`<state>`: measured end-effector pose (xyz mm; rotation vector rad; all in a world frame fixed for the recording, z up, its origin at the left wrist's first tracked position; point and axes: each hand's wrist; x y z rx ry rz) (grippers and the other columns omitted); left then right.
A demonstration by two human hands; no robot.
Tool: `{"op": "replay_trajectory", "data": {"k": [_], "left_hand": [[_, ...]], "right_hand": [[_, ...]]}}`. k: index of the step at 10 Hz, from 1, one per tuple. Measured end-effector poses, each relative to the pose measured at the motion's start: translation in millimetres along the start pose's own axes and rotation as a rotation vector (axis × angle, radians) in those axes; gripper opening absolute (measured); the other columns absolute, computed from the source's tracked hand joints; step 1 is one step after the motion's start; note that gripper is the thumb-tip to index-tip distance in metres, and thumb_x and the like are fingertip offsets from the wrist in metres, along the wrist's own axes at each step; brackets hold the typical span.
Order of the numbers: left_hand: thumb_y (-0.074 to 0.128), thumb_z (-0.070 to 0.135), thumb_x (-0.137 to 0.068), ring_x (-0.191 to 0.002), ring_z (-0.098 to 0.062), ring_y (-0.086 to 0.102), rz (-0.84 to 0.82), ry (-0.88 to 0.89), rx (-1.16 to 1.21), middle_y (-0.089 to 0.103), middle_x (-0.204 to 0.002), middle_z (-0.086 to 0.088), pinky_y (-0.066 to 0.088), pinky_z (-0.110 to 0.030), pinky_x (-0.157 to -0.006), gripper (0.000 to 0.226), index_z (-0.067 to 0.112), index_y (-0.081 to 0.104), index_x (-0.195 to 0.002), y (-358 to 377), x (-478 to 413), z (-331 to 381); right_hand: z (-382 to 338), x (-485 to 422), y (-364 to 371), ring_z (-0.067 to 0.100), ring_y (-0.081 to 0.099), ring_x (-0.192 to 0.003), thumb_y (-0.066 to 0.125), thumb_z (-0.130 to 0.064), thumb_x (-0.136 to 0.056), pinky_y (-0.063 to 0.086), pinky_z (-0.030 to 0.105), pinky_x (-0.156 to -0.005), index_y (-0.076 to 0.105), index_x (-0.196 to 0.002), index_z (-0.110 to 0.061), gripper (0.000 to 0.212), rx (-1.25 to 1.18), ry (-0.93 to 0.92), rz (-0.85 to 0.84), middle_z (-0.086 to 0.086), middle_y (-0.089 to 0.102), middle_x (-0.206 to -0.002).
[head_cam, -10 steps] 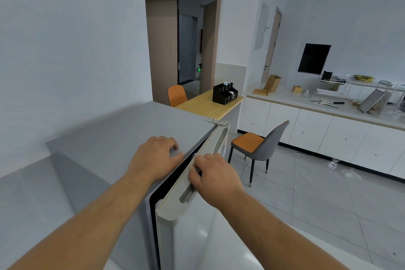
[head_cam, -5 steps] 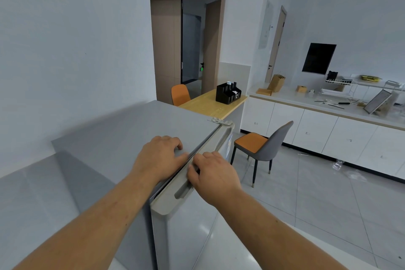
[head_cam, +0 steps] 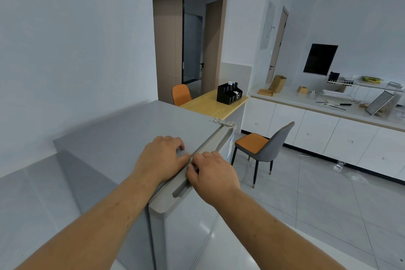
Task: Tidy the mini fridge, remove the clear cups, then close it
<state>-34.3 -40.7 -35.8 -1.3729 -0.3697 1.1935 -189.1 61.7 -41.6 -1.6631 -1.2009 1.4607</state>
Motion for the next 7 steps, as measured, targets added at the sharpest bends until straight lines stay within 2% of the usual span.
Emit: {"op": "replay_trajectory", "data": {"k": [2, 4, 5, 6, 7], "left_hand": [[0.05, 0.067, -0.086, -0.1, -0.014, 0.055, -0.014, -0.007, -0.014, 0.069, -0.111, 0.009, 0.052, -0.037, -0.084, 0.044, 0.033, 0.066, -0.11, -1, 0, 2], [0.045, 0.07, -0.092, -0.113, -0.015, 0.056, -0.019, 0.021, -0.015, 0.069, -0.124, 0.008, 0.051, -0.036, -0.09, 0.053, 0.031, 0.064, -0.121, -5, 4, 3], [0.037, 0.076, -0.092, -0.126, -0.017, 0.052, 0.021, 0.081, -0.068, 0.064, -0.137, 0.006, 0.047, -0.038, -0.102, 0.065, 0.03, 0.062, -0.13, -11, 8, 11], [0.025, 0.081, -0.093, -0.142, -0.019, 0.041, 0.028, 0.114, -0.086, 0.051, -0.155, 0.003, 0.037, -0.042, -0.115, 0.076, 0.032, 0.055, -0.143, -14, 12, 30], [0.008, 0.087, -0.09, -0.149, -0.019, 0.033, 0.011, 0.12, -0.078, 0.04, -0.163, 0.004, 0.029, -0.045, -0.121, 0.088, 0.037, 0.045, -0.151, -16, 12, 53]], "right_hand": [[3, 0, 0, 0.014, 0.046, -0.087, 0.039, -0.043, -0.104, 0.045, 0.031, -0.073, 0.057, -0.094, -0.023, 0.029, -0.001, -0.007, -0.016, -0.006, 0.053, -0.086], [17, -3, -14, 0.016, 0.042, -0.098, 0.036, -0.049, -0.104, 0.044, 0.035, -0.088, 0.069, -0.106, -0.022, 0.043, 0.068, -0.078, -0.032, -0.002, 0.051, -0.096], [27, -3, -27, 0.019, 0.042, -0.124, 0.029, -0.06, -0.102, 0.038, 0.038, -0.107, 0.061, -0.132, -0.024, 0.056, 0.049, -0.066, 0.009, 0.0, 0.057, -0.123], [45, -3, -39, 0.026, 0.024, -0.149, 0.021, -0.068, -0.101, 0.021, 0.046, -0.122, 0.038, -0.154, -0.028, 0.068, 0.054, -0.026, 0.02, 0.003, 0.044, -0.153], [59, -1, -56, 0.026, 0.012, -0.155, 0.017, -0.073, -0.099, 0.008, 0.044, -0.124, 0.025, -0.158, -0.034, 0.072, 0.066, 0.003, 0.017, 0.003, 0.031, -0.165]]}}
Point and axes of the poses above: each hand's wrist, its own x-axis away from the middle knuckle, its own y-axis out of the palm, z = x × y
